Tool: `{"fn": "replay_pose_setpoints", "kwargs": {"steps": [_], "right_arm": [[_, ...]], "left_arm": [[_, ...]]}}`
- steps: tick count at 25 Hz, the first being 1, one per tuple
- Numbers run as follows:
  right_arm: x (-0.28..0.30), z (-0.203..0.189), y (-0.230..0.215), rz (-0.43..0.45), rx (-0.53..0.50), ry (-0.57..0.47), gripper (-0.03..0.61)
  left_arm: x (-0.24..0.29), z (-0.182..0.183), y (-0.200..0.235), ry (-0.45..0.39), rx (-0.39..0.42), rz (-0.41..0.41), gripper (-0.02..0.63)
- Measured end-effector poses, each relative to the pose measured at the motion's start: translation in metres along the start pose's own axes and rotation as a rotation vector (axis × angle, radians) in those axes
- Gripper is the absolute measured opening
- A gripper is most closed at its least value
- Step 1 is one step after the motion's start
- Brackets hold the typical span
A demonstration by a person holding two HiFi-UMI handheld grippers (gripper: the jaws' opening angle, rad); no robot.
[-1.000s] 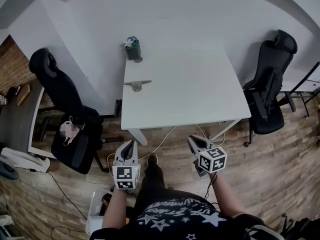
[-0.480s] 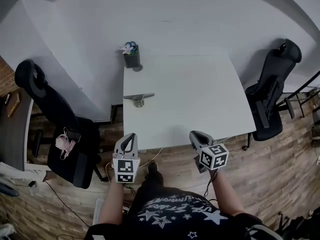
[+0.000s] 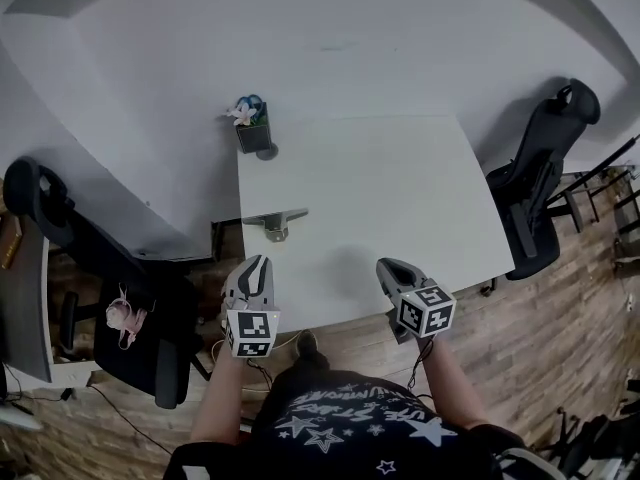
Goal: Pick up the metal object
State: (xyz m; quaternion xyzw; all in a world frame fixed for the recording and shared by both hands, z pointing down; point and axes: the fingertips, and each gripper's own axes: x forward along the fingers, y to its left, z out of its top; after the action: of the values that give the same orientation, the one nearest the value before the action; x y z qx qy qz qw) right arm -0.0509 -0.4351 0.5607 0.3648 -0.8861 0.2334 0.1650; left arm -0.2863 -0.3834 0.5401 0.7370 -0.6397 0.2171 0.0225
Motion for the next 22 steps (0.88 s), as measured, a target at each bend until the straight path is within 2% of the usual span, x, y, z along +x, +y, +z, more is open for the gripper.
{"fn": "replay_pose_setpoints", "kwargs": {"steps": [1,3,7,10,18,22], "right_arm": [[0.005,0.002,-0.001,-0.006,0.004,0.001,0.051],[0.015,0.006,-0.004,-0.017,0.013,0.002,0.051],[0.033,0.013,-0.008,-0.036,0.020,0.006,0.051],[0.041,0.014,-0.010,-0.048,0.024,0.012,0.051],[0.051,0.008,-0.013,-0.081,0.055,0.033,0.051],[0.053,0.002,-0.013,-0.094,0.057,0.046,0.051]], "left_arm": [[0.008,0.000,0.002,0.002,0.032,-0.009,0.045],[0.025,-0.003,0.004,0.012,0.122,-0.026,0.154],[0.055,-0.014,0.008,0.043,0.355,-0.034,0.183],[0.074,-0.025,0.011,0.073,0.484,-0.031,0.189],[0.111,-0.049,0.006,0.131,0.669,-0.128,0.195],[0.122,-0.057,0.003,0.153,0.706,-0.163,0.193]]}}
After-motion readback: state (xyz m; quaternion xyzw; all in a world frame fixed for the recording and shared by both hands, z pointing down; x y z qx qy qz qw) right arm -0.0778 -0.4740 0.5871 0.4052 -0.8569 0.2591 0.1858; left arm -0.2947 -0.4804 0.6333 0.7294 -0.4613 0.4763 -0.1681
